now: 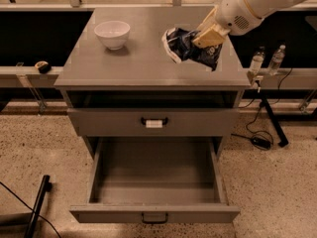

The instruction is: Pick blue chip bag from middle drawer and place on counter

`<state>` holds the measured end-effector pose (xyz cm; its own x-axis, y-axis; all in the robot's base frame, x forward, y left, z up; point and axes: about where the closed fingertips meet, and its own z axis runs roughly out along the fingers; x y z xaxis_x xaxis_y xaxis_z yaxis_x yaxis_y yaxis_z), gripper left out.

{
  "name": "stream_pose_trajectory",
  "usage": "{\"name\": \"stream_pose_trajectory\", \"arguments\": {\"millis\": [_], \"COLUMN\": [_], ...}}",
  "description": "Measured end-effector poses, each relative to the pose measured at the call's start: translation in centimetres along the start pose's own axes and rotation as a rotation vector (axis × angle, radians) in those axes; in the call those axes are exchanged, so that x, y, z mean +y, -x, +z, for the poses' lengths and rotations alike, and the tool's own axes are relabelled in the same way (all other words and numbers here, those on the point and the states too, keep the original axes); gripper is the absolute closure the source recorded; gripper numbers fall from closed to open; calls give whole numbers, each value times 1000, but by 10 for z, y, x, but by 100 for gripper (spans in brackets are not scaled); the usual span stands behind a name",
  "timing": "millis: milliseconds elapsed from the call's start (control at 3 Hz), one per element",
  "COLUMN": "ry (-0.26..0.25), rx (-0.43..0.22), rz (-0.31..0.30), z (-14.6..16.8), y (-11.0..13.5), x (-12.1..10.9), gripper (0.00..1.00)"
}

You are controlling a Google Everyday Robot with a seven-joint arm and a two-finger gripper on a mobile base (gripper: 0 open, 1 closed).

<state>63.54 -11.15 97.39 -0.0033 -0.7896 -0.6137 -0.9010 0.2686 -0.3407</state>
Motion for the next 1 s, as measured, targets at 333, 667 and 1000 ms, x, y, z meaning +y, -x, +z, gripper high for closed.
{"name": "stream_pose_trajectory", "arguments": {"millis": [333, 667, 1000], "ry": [-21, -19, -48], "rx": [50, 47, 6], "rz": [48, 47, 66], "z": [3, 4, 15], "y": [-12, -11, -4], "x": [-7, -7, -23], "gripper": [100, 100, 100]}}
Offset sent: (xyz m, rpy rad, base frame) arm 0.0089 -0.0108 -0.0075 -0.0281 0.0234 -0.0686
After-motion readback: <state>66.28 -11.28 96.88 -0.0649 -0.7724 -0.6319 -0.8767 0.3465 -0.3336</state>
